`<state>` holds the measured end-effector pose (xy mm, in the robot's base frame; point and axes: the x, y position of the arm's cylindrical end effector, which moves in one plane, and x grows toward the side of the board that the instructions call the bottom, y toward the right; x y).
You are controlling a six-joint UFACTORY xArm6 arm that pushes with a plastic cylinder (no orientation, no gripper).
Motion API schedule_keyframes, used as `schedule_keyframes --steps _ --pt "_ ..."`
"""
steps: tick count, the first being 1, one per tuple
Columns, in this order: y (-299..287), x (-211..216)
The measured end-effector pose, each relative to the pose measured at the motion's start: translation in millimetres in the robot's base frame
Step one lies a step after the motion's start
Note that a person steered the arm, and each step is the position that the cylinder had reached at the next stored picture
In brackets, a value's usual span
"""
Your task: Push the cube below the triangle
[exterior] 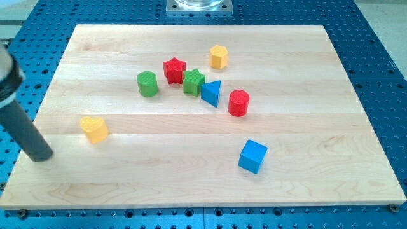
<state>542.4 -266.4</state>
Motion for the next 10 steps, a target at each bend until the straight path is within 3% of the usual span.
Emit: schedule_keyframes --steps 2,3,4,6,7,10 --pt "97.9 -24.4" --pt "113.8 -75.2" --pt "114.2 -83.8" --pt "150.0 44.6" --pt "168.6 76.3" --pt "272.3 76.3"
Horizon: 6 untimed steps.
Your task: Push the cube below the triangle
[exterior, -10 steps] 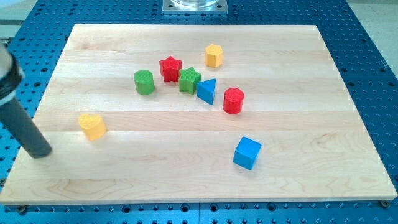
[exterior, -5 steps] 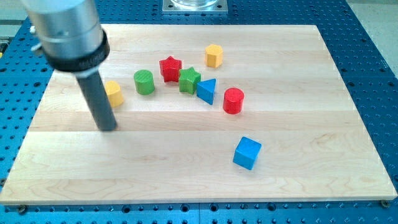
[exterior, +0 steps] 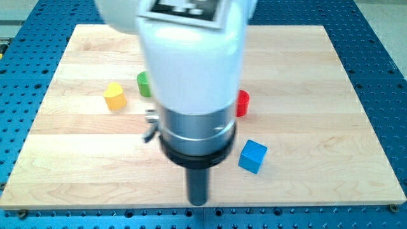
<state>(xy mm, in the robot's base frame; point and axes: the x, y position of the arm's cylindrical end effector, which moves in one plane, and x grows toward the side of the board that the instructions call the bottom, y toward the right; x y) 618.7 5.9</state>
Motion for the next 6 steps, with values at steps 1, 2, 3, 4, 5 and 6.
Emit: schedule_keyframes --steps 1,2,3,4,5,6 --pt "65.1 -10.1" --pt "113.5 -28.9" --pt "91.1 -58.8" --pt "67.6 -66.4" --pt "71.4 -29.2" --pt "37.0 -28.3"
